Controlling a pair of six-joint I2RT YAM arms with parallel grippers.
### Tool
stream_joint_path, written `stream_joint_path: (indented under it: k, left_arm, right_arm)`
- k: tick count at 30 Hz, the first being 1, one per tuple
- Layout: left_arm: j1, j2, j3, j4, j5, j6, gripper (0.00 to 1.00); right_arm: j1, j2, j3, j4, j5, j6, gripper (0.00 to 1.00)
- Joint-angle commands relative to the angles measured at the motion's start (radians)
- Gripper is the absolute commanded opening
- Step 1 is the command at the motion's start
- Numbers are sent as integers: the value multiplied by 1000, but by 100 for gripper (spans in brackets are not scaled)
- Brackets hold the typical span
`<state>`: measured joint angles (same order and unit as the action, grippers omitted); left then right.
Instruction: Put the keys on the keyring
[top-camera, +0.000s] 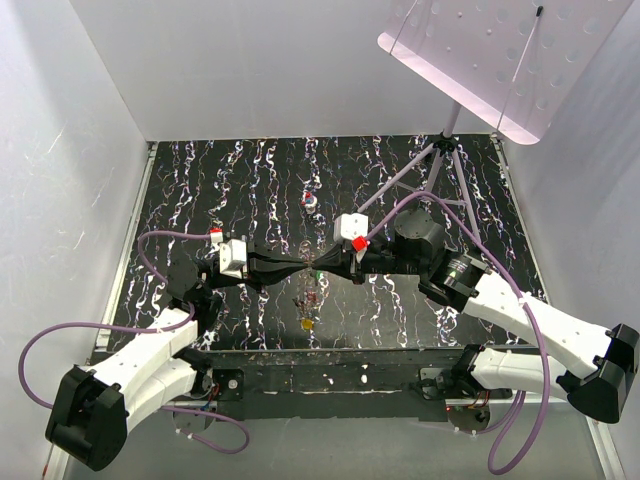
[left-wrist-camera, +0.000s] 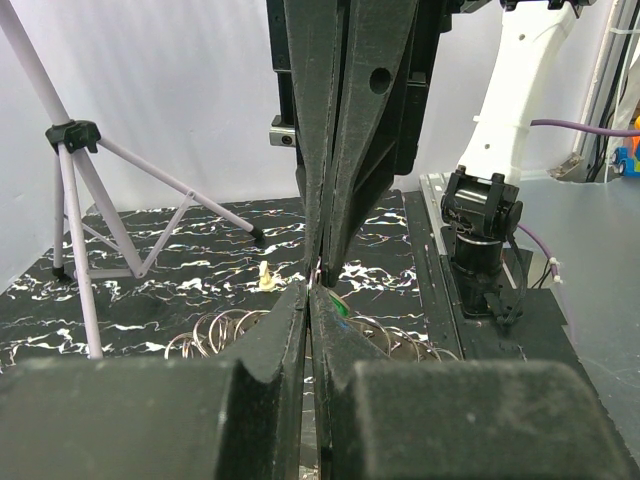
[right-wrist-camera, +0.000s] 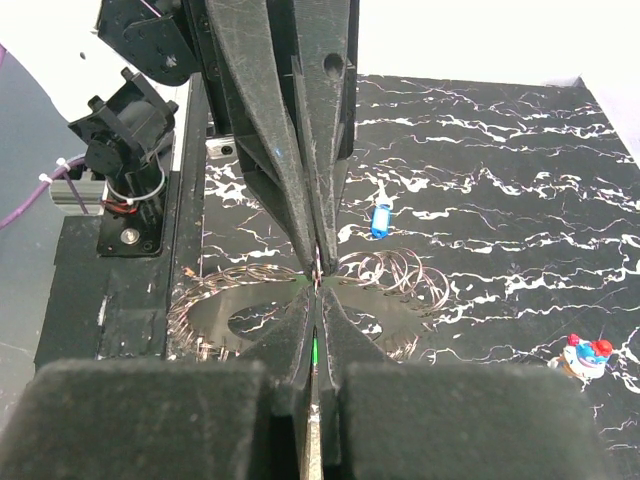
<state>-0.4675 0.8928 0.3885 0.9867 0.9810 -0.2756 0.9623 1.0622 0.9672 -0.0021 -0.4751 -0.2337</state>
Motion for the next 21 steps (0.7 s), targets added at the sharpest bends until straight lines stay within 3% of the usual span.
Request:
stream_joint_path:
  k: [1, 14, 21]
  left_arm:
    - [-8, -6, 43, -13, -16, 10, 0]
    - [-8, -2, 55, -54, -11, 21, 0]
    - [-8, -2, 58, -69, -12, 23, 0]
  right_arm:
    - [18, 7, 59, 105, 7, 28, 1]
    - [16, 2, 59, 105, -76, 2, 1]
    - [18, 2, 57, 117, -28, 16, 1]
